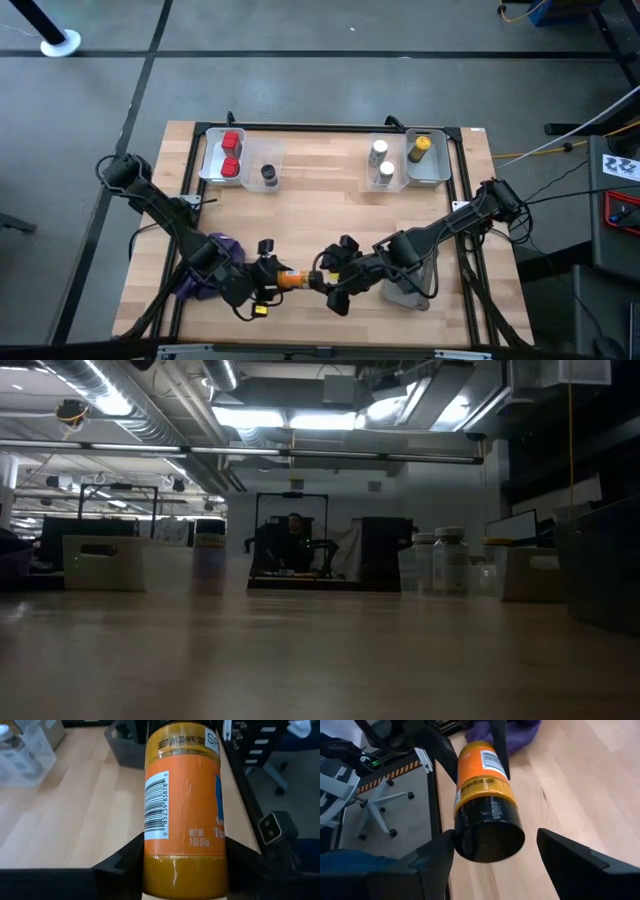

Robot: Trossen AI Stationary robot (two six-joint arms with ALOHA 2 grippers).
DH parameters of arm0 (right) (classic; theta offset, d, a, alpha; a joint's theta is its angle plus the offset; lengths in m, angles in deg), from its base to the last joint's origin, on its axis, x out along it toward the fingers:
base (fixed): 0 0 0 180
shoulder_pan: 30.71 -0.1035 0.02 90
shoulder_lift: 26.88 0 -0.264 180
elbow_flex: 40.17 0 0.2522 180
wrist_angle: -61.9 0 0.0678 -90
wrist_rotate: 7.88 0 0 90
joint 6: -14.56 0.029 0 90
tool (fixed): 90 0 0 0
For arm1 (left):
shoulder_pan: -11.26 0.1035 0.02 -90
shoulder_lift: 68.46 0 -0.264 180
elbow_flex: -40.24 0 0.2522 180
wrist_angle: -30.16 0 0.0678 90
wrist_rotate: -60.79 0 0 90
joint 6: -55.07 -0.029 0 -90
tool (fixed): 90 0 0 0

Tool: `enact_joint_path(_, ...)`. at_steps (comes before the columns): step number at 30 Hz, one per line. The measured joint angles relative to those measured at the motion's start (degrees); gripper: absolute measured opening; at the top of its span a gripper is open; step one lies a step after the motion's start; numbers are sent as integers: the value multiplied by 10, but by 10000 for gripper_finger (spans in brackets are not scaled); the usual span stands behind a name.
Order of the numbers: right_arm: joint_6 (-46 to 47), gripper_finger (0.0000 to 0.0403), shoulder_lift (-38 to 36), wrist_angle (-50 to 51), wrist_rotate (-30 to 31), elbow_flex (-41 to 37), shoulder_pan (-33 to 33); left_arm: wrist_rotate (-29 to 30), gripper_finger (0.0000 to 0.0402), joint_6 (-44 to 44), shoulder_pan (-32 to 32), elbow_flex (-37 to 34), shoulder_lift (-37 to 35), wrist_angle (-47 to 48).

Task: Sort spices by type
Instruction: Put the black seasoning bottle into the left transparent bin

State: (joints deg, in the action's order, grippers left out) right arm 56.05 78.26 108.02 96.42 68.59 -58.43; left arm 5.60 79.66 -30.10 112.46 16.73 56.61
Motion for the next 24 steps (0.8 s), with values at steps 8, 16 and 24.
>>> enact_joint_path(8,-13,280,0,-46,-2,0,0,6,184,-28,0,0,0,-36)
enact_joint_path(16,-14,279,0,-55,-2,0,0,4,185,-34,0,0,0,-36)
enact_joint_path(24,-12,221,1,-54,-29,0,0,4,184,-30,0,0,0,-34)
